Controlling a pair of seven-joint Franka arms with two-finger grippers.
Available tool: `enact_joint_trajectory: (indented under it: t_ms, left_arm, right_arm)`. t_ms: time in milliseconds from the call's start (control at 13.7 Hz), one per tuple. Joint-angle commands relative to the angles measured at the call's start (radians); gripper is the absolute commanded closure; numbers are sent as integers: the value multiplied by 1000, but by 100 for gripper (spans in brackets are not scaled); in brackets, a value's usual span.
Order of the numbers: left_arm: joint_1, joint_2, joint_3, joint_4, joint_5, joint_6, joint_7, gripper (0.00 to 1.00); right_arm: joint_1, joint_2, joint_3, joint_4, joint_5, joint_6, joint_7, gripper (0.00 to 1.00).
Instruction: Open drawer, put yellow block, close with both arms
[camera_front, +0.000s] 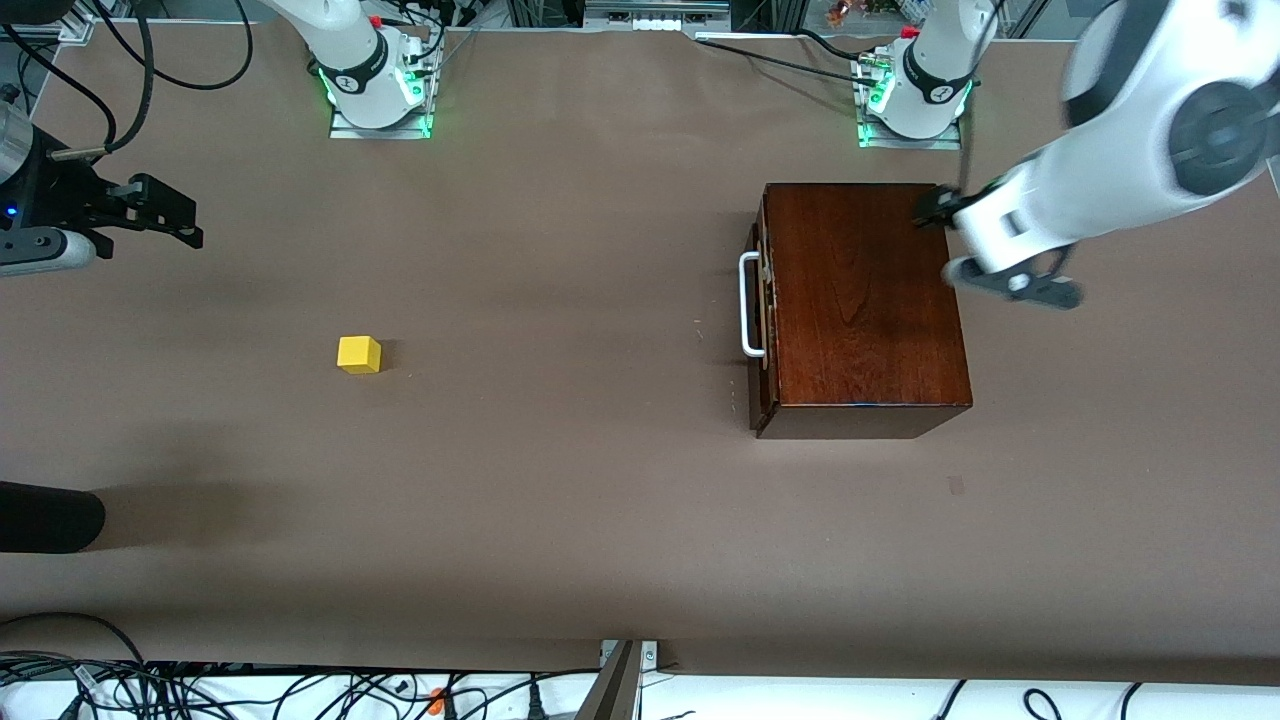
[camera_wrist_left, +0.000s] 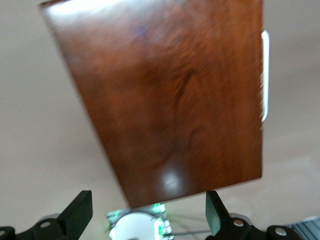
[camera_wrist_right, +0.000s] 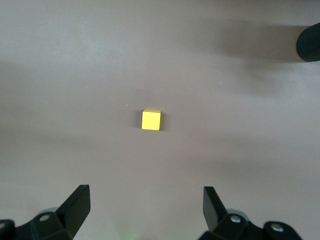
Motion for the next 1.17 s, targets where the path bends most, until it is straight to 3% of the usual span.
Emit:
enact_joint_trajectory:
  t_ms: [0, 146, 585, 950, 1096]
  left_arm:
    - [1, 82, -132, 35, 2, 97, -161, 0]
    - [-46, 120, -176, 36, 39, 165, -310, 0]
    - [-264, 272, -176, 24, 264, 313, -606, 0]
    - [-302, 324, -174, 0, 301, 369, -724, 0]
    - [-322, 347, -176, -1, 369, 369, -760, 0]
  right_arm:
    - [-8, 9, 3, 21, 2, -10, 1, 0]
    - [-8, 9, 3, 21, 2, -10, 0, 0]
    - [-8, 9, 3, 21, 2, -10, 0, 0]
    - [-8, 9, 3, 21, 2, -10, 0, 0]
    - [-8, 9, 3, 21, 2, -11, 0, 0]
